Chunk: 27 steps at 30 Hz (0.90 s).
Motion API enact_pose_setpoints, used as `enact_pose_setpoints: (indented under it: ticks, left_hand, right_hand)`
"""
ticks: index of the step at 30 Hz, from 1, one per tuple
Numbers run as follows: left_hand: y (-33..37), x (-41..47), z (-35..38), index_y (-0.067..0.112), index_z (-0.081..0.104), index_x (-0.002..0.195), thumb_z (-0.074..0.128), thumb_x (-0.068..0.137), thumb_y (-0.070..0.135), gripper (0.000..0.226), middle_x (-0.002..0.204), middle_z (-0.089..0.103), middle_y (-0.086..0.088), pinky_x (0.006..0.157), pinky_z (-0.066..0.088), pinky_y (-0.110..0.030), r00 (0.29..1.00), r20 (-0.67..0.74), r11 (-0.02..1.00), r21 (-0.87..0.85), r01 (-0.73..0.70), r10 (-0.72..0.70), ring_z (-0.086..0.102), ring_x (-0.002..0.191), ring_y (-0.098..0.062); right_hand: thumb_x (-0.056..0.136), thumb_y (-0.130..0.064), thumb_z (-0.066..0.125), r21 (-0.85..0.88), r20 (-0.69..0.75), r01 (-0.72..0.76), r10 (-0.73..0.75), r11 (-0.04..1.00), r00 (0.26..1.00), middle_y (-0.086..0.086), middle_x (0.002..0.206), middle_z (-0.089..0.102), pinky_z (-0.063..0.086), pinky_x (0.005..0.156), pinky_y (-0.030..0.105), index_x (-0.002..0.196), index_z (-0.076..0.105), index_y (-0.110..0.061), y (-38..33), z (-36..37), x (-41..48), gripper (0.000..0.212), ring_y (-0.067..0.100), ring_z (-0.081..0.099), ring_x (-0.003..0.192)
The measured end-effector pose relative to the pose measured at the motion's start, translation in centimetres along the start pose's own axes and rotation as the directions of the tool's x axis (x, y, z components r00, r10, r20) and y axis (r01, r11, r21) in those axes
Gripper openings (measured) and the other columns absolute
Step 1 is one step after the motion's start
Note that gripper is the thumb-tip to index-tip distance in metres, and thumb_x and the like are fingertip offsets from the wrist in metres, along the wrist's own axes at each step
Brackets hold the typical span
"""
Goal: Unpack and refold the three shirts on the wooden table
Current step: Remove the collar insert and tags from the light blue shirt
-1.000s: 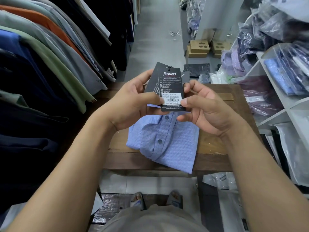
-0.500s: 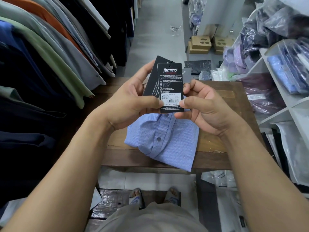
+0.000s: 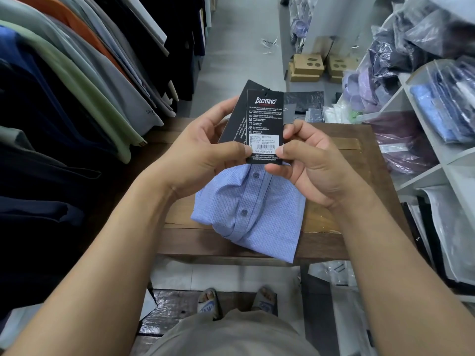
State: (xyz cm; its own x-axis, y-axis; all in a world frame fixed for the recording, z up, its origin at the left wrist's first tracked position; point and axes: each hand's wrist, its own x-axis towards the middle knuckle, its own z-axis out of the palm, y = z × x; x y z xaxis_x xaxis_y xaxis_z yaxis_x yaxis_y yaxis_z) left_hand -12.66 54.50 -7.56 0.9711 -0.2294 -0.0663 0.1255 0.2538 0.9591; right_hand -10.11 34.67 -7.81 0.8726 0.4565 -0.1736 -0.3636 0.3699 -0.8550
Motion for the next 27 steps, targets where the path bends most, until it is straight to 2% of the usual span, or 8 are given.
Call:
enact_pose_setpoints:
  ticks: [6,11,17,20,24,27]
  left_hand:
    - [-0.03,-0.04,0.07,0.018,0.046,0.147,0.061,0.081,-0.016,0.076,0.131,0.061,-0.013,0.099,0.051,-0.051,1.000,-0.004,1.000,0.008,0.005,-0.005,0.061,0.112,-0.033]
    - [-0.19,0.14,-0.04,0.019,0.047,0.146,0.056,0.085,-0.023,0.074,0.131,0.063,-0.007,0.097,0.055,-0.046,1.000,-0.004,1.000,0.003,0.007,-0.007,0.062,0.114,-0.032]
    - [-0.39,0.23,-0.10,0.019,0.046,0.146,0.059,0.081,-0.018,0.076,0.135,0.062,-0.007,0.102,0.051,-0.050,0.999,0.019,0.999,-0.018,0.027,-0.026,0.064,0.117,-0.031]
    - [-0.33,0.21,-0.08,0.018,0.045,0.148,0.058,0.083,-0.019,0.076,0.133,0.064,-0.007,0.103,0.050,-0.053,1.000,0.012,1.000,-0.015,0.022,-0.022,0.063,0.117,-0.033]
    - [-0.15,0.18,-0.01,0.017,0.043,0.149,0.061,0.080,-0.016,0.078,0.135,0.060,-0.016,0.103,0.049,-0.055,1.000,0.014,1.000,-0.013,0.016,-0.016,0.061,0.116,-0.036]
    - [-0.18,0.17,0.02,0.018,0.044,0.148,0.061,0.081,-0.016,0.077,0.130,0.062,-0.013,0.103,0.050,-0.055,1.000,0.025,1.000,-0.012,0.012,-0.012,0.062,0.115,-0.035]
  right_hand:
    - [0.083,0.012,0.053,0.018,-0.007,-0.013,0.013,1.000,1.000,0.016,0.106,0.069,0.058,0.056,0.024,0.086,0.051,-0.013,0.29,-0.09,0.17,0.025,0.026,0.070,0.089]
    - [0.088,0.017,0.047,0.033,0.018,-0.008,0.007,0.999,1.000,0.015,0.105,0.070,0.059,0.057,0.025,0.086,0.049,-0.013,0.29,-0.25,0.09,0.030,0.026,0.071,0.089]
    - [0.077,0.008,0.056,0.037,0.023,-0.014,0.013,0.999,1.000,0.012,0.104,0.072,0.059,0.058,0.026,0.086,0.048,-0.014,0.38,-0.41,0.08,0.025,0.024,0.072,0.088]
    - [0.079,0.009,0.056,0.040,0.021,-0.012,0.011,0.999,1.000,0.015,0.110,0.070,0.059,0.059,0.026,0.087,0.048,-0.013,0.48,-0.50,0.14,0.025,0.027,0.072,0.093]
    - [0.090,0.018,0.048,0.028,0.010,-0.018,0.018,0.999,1.000,0.020,0.116,0.066,0.059,0.058,0.025,0.088,0.049,-0.012,0.54,-0.43,0.22,0.030,0.028,0.071,0.094]
    - [0.088,0.016,0.050,0.040,0.019,-0.020,0.020,0.999,1.000,0.020,0.114,0.067,0.060,0.059,0.026,0.089,0.050,-0.012,0.57,-0.53,0.24,0.029,0.028,0.071,0.094]
